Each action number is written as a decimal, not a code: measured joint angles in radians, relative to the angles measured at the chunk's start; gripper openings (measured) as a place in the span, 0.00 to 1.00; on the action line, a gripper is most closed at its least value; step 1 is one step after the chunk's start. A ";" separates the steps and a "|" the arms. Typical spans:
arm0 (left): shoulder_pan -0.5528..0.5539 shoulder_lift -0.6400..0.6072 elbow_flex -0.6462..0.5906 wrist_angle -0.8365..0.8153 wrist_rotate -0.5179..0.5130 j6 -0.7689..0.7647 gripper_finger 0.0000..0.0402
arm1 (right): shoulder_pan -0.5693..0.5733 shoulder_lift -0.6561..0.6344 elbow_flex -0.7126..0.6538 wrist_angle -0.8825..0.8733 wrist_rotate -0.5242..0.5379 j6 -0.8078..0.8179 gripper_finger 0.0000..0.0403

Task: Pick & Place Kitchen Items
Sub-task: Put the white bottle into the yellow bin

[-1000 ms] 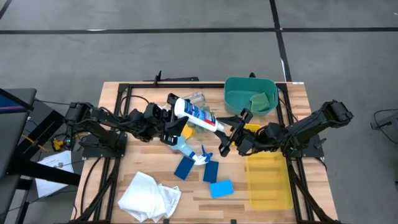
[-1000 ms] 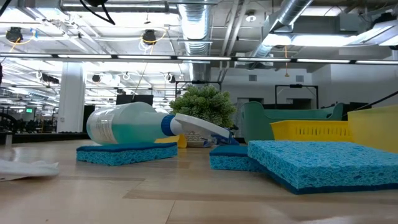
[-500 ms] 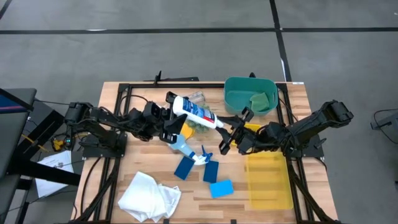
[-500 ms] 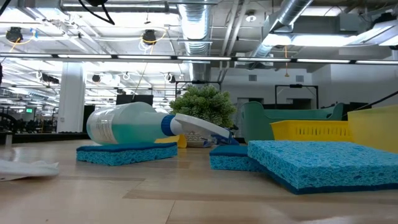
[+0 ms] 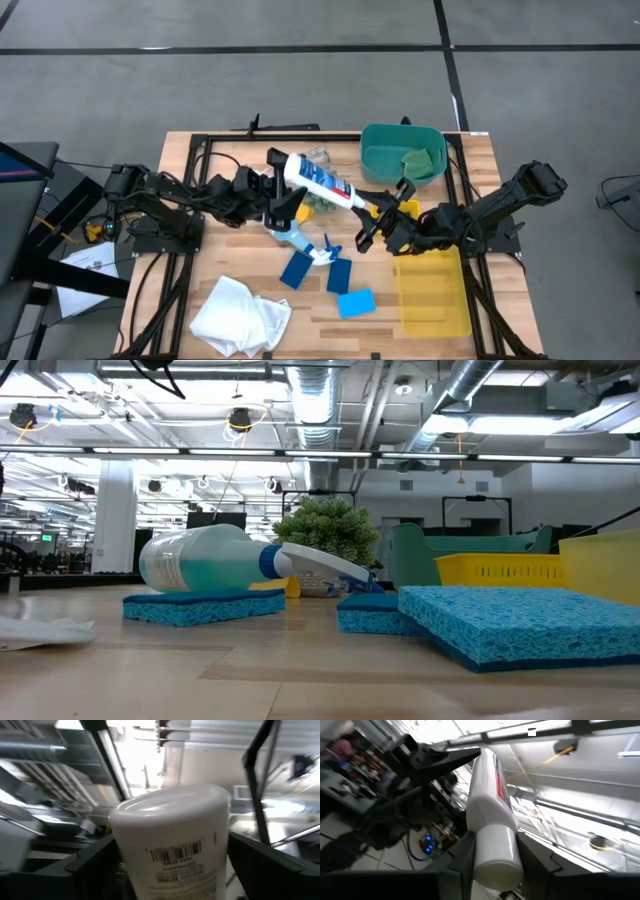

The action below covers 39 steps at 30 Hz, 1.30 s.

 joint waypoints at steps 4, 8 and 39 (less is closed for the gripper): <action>0.001 0.000 0.000 0.001 -0.058 0.079 0.91 | 0.010 -0.012 0.001 0.026 0.075 -0.032 0.27; 0.001 -0.015 -0.001 -0.059 -0.102 0.138 0.93 | 0.012 -0.042 0.001 0.027 0.146 -0.062 0.27; 0.116 -0.281 -0.049 -1.107 0.210 0.246 0.66 | -0.150 -0.301 0.394 -1.567 0.215 0.937 0.27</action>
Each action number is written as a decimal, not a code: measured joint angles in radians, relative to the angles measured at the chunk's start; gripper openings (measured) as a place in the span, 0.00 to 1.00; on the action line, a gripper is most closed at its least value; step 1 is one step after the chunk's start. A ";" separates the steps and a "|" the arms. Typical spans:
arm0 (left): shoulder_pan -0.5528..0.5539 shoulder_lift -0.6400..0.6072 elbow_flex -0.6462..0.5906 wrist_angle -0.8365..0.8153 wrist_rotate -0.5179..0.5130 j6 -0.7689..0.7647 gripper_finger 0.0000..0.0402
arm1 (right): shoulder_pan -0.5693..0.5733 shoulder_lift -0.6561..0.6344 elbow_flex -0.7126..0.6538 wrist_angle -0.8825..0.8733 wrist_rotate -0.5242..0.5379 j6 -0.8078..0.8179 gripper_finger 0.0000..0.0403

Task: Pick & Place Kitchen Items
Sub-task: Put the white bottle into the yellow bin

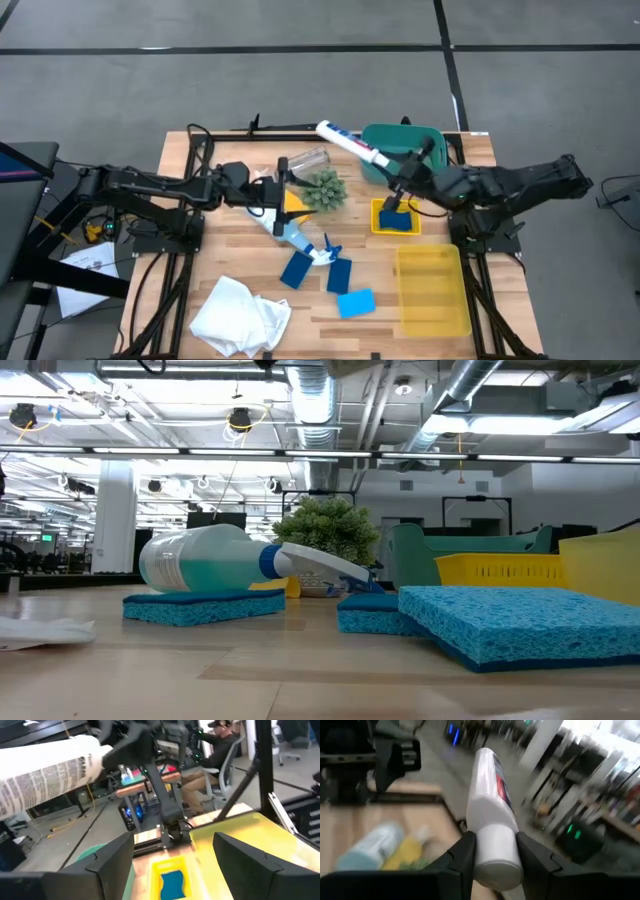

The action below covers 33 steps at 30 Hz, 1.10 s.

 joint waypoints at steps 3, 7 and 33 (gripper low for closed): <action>0.000 0.000 -0.023 0.001 0.004 0.023 0.64 | -0.022 0.085 0.188 -0.332 -0.066 0.190 0.27; 0.000 0.000 -0.037 -0.001 0.004 0.044 0.63 | -0.067 0.228 0.446 -0.709 -0.212 0.400 0.27; 0.003 -0.016 -0.037 -0.011 0.041 0.286 0.58 | -0.015 0.517 0.823 -1.216 -0.880 1.127 0.27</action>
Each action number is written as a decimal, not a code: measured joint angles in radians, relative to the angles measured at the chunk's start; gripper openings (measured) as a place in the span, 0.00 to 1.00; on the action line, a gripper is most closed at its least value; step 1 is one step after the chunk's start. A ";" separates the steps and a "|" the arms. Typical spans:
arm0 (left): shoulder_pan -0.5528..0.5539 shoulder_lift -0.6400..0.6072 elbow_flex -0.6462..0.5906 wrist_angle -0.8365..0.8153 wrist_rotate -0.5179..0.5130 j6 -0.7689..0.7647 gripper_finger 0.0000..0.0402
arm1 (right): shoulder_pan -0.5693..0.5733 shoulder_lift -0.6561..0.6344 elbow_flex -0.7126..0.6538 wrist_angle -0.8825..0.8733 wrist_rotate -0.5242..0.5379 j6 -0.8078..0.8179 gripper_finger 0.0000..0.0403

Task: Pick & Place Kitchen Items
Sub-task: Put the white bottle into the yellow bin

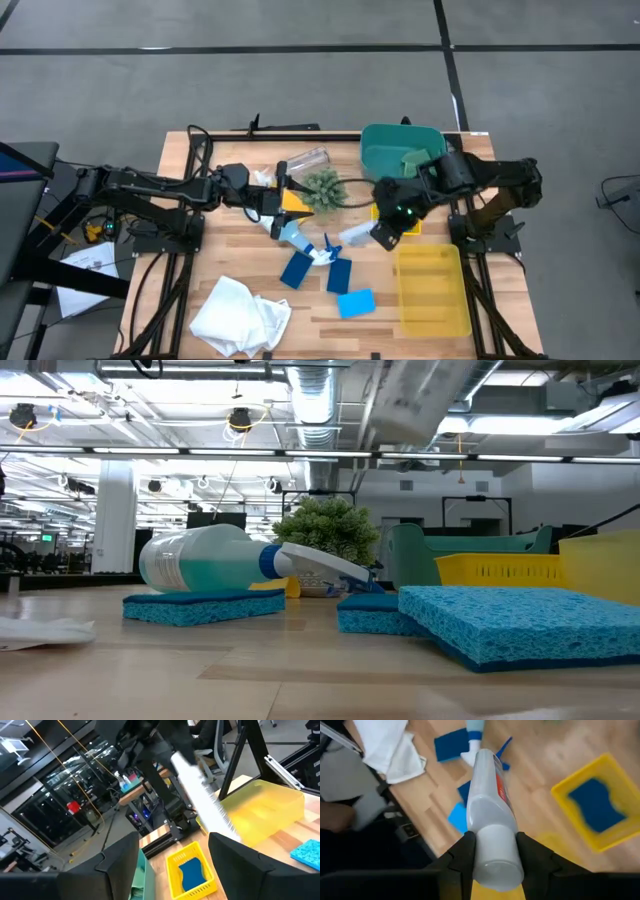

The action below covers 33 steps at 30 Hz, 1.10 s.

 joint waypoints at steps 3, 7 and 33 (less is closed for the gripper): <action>0.000 -0.012 0.000 -0.006 0.000 0.026 0.58 | 0.069 -0.004 0.000 0.000 -0.003 0.127 0.27; 0.000 -0.014 0.000 -0.011 0.000 0.045 0.57 | 0.160 -0.003 0.000 0.000 -0.031 0.298 0.27; 0.000 -0.016 0.000 -0.007 0.000 0.098 0.57 | 0.544 -0.003 -0.151 0.000 -0.117 1.064 0.27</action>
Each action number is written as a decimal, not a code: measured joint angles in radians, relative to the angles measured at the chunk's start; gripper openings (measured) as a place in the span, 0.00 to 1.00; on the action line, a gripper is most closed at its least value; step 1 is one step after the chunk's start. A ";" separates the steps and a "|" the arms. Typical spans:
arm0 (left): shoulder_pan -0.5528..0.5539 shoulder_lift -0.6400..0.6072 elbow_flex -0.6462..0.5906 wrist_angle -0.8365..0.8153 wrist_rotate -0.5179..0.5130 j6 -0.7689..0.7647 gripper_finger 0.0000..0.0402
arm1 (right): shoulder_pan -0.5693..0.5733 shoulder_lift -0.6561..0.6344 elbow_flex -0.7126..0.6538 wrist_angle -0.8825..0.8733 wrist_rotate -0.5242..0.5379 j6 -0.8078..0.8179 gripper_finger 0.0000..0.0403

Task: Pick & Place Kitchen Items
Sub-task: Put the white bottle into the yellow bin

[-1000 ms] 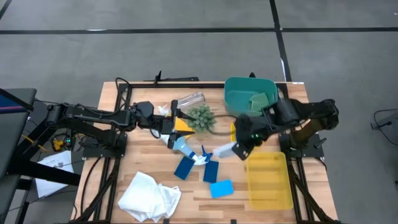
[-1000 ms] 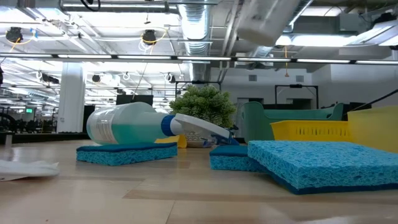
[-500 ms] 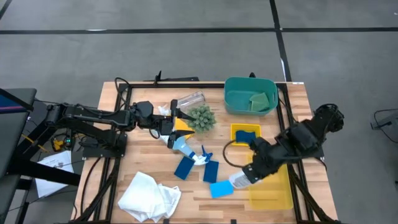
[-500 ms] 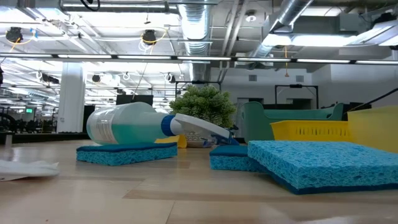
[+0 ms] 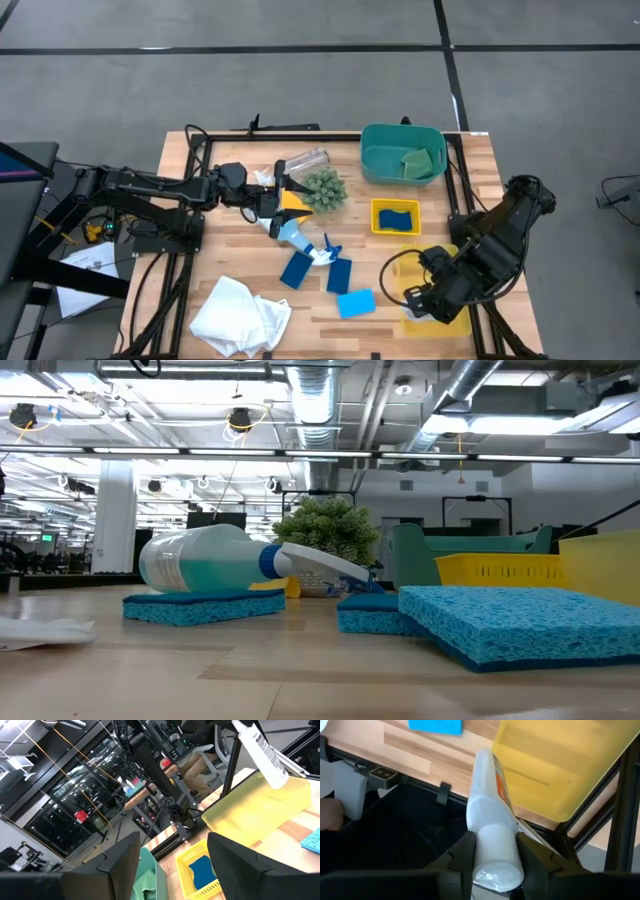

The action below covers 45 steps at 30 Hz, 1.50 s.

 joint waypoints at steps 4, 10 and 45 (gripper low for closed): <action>0.000 0.000 0.000 0.000 0.000 0.000 0.56 | 0.004 0.000 -0.022 0.001 -0.014 0.002 0.27; 0.000 0.000 0.000 -0.011 0.000 0.000 0.57 | 0.013 -0.046 -0.158 0.000 -0.052 -0.012 0.27; 0.000 0.001 0.000 -0.046 0.000 -0.057 0.55 | 0.194 -0.037 -0.295 0.016 -0.053 -0.365 0.27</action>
